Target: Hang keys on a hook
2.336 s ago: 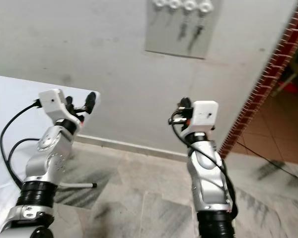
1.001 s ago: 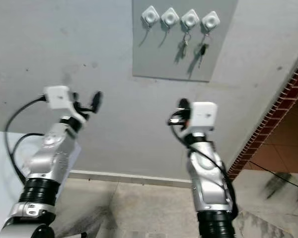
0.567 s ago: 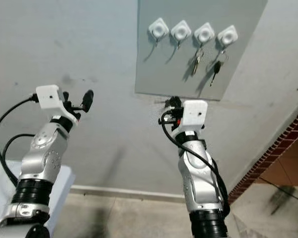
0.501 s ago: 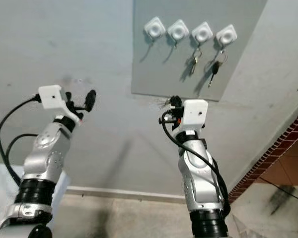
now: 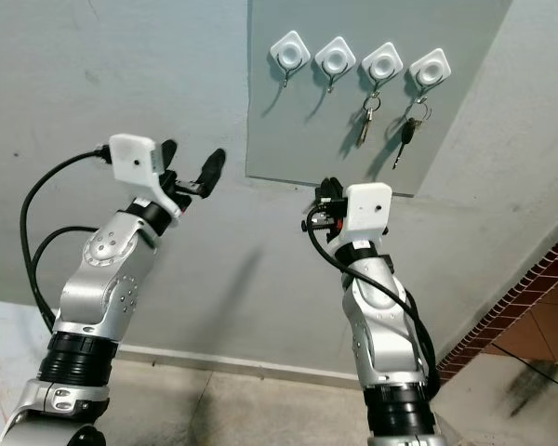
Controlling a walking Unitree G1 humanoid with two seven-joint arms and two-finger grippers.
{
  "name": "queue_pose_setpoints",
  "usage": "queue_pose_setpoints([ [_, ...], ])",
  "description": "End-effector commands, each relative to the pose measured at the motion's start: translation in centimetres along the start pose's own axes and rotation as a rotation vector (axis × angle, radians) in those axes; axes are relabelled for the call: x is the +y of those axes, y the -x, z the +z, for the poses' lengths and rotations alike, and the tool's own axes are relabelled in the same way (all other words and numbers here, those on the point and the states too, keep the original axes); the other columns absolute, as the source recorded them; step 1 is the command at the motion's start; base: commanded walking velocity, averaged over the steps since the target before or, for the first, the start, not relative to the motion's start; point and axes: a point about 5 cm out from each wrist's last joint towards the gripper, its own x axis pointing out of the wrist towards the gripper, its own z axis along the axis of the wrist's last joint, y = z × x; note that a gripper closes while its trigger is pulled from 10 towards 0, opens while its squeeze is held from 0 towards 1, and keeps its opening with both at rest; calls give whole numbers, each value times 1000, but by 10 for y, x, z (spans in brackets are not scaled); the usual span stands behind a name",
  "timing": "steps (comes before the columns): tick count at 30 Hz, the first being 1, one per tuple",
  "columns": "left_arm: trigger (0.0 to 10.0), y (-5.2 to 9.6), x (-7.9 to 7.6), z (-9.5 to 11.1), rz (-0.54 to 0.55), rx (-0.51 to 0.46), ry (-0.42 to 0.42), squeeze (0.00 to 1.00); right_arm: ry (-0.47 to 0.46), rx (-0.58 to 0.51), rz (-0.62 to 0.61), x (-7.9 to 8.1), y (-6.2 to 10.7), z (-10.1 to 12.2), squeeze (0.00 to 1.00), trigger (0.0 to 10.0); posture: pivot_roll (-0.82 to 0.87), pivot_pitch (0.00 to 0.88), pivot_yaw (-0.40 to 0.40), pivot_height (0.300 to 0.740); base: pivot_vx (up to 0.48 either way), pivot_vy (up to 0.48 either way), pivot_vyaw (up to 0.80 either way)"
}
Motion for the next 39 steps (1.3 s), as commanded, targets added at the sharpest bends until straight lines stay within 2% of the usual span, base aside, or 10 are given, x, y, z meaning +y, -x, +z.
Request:
queue_pose_setpoints([
  [1,10000,-6,-10,12,-60,-29,-21,0,3,-29,16,0,-6,7,0,10000,-18,0,-34,740,0,0,0],
  [8,10000,-7,-21,21,-130,-40,-32,0,0,-81,71,3,-18,21,0,10000,-15,0,-35,740,0,0,0],
  [23,10000,-8,-17,22,-113,-19,-62,0,-34,-167,153,5,-46,44,0,10000,-9,14,-46,740,0,0,0],
  [29,10000,-9,-19,23,-119,-23,-70,0,-45,-187,176,6,-52,49,0,10000,-7,14,-49,740,0,0,0],
  [39,10000,-12,-27,27,-153,-37,-69,0,-152,-266,224,4,-59,64,0,10000,-5,8,-47,740,0,0,0],
])
